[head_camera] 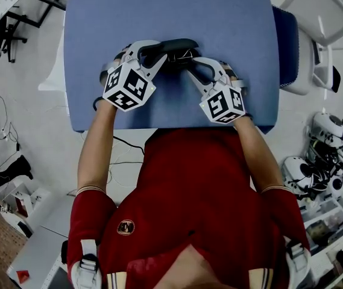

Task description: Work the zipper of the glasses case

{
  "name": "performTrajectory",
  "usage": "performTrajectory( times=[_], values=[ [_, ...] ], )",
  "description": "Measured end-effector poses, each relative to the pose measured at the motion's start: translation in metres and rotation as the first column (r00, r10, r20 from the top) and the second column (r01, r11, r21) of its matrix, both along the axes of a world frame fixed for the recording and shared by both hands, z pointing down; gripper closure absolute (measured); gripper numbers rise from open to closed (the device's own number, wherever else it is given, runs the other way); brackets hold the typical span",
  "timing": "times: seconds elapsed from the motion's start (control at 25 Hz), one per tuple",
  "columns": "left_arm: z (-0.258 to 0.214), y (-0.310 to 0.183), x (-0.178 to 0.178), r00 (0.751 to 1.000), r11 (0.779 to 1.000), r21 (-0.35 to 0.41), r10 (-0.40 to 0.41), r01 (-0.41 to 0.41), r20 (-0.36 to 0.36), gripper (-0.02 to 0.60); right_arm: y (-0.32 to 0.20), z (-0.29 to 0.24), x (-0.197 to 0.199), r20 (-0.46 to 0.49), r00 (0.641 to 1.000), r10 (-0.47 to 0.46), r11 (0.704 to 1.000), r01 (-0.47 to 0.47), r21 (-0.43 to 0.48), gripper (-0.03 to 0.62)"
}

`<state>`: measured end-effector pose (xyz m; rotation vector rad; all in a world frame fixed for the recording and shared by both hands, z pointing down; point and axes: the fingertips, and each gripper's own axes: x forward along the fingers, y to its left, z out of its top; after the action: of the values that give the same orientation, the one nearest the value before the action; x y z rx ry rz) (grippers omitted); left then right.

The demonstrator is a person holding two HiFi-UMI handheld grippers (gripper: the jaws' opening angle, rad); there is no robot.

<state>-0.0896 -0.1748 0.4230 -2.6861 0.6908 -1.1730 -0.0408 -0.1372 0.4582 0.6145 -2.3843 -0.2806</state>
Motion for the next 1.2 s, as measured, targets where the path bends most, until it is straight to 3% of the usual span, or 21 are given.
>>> performTrajectory(
  times=[0.56,0.8,1.0,1.2],
  values=[
    [0.004,0.04,0.004,0.998,1.0,-0.015,-0.012,0.011,-0.06,0.494,0.01,0.001,0.002,0.019,1.0,-0.001,1.0,0.001,0.005,0.487],
    [0.011,0.049,0.005,0.997,0.999,-0.037,-0.022,0.02,-0.068,0.494,0.02,-0.009,0.007,0.03,0.998,-0.052,0.998,0.051,0.045,0.477],
    [0.016,0.054,0.006,0.997,0.998,-0.05,-0.026,0.022,-0.072,0.494,0.02,-0.012,0.004,-0.029,0.992,-0.124,0.988,0.126,0.083,0.434],
    [0.018,0.06,0.009,0.996,0.998,-0.059,-0.03,0.026,-0.08,0.494,0.009,-0.008,0.0,-0.158,0.967,-0.2,0.966,0.222,0.134,0.361]
  ],
)
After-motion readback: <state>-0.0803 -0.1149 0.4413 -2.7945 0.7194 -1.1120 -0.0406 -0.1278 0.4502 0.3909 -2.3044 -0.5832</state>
